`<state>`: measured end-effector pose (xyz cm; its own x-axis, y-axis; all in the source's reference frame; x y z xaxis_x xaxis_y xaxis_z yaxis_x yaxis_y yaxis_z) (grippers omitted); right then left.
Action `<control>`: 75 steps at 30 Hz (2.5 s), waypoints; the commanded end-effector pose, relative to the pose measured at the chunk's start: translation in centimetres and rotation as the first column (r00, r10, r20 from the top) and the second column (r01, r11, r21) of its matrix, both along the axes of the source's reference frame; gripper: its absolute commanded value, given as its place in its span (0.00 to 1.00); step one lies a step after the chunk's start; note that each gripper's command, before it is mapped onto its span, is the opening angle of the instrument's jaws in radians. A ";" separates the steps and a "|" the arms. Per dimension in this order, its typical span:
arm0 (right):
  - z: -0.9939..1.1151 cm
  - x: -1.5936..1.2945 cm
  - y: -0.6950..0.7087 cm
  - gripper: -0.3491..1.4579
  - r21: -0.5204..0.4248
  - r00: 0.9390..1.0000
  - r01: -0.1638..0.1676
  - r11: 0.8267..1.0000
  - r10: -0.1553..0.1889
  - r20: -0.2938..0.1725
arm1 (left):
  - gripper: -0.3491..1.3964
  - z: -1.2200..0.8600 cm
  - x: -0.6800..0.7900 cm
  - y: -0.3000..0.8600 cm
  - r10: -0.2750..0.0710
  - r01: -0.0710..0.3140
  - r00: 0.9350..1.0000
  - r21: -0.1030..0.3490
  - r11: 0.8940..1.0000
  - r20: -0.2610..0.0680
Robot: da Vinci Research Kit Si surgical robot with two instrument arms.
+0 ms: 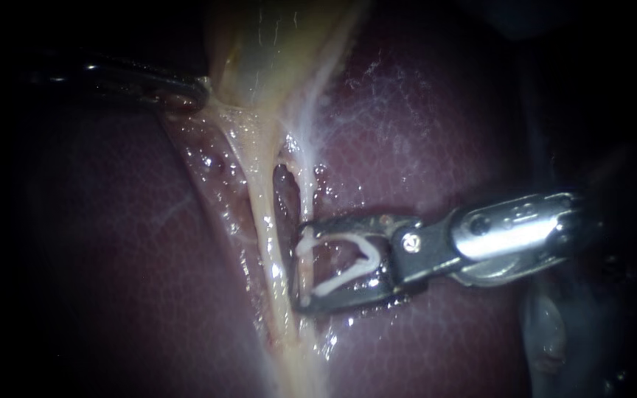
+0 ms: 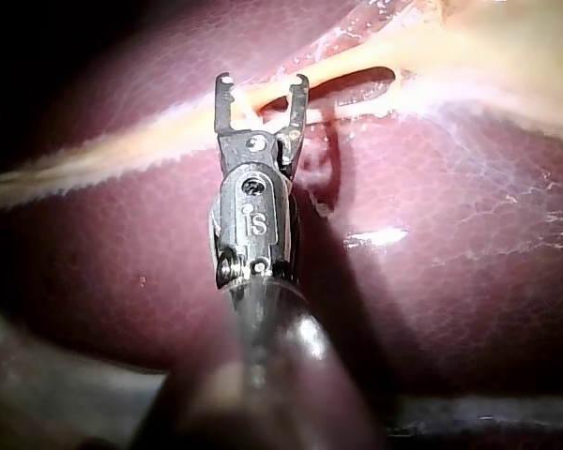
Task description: Clipping first clip left tube
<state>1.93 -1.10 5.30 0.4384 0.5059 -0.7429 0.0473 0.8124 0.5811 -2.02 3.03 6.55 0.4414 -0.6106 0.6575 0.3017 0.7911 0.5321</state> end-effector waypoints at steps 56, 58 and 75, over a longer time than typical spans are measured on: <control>0.47 0.48 -0.21 0.46 0.394 0.935 0.152 0.906 -0.003 -0.354 | 0.00 0.02 0.01 -0.02 0.002 -0.002 1.000 -0.001 1.000 -0.002; 0.45 0.48 -0.20 0.46 0.394 0.935 0.153 0.906 -0.004 -0.355 | 0.00 0.02 0.01 -0.02 0.002 -0.002 1.000 -0.001 1.000 -0.002; 0.52 0.38 -0.20 0.33 0.410 0.943 0.157 0.899 -0.013 -0.332 | 0.00 0.02 0.01 -0.02 0.002 -0.002 1.000 -0.001 1.000 -0.002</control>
